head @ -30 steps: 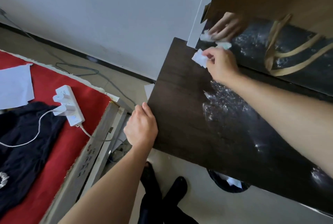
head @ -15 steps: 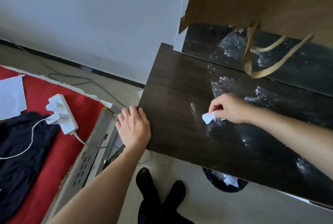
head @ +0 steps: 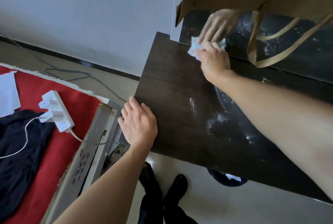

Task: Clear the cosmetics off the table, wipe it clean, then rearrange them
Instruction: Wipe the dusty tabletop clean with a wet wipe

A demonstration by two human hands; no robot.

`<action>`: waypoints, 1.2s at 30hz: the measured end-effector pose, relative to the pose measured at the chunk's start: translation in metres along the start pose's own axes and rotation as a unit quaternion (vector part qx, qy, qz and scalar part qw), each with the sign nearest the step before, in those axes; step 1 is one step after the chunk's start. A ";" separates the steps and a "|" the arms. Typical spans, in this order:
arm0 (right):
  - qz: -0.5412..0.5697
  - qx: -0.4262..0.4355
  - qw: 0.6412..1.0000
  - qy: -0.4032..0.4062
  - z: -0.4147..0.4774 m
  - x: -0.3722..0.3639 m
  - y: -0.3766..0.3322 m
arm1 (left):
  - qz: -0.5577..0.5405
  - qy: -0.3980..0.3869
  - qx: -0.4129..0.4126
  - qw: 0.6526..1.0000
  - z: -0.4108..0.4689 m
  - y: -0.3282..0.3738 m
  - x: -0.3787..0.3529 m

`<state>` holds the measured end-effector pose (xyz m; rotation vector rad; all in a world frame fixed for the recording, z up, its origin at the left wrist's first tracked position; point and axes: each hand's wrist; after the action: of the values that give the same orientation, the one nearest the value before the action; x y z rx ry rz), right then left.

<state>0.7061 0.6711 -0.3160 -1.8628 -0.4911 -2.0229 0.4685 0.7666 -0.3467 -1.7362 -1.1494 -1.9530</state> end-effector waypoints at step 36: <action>0.235 -0.216 0.944 -0.080 -0.017 0.022 0.079 | -0.011 0.011 -0.008 1.000 -0.001 0.001 0.001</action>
<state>0.7270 0.5932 -0.2937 -2.1391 0.3712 -1.7504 0.4679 0.7658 -0.3454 -1.7113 -1.1539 -1.9948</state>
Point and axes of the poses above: each hand's wrist, its own z-axis towards the middle knuckle, its own x-axis out of the back of the hand, y = z × x, and after that the axes turned 15 degrees about -x, right-handed
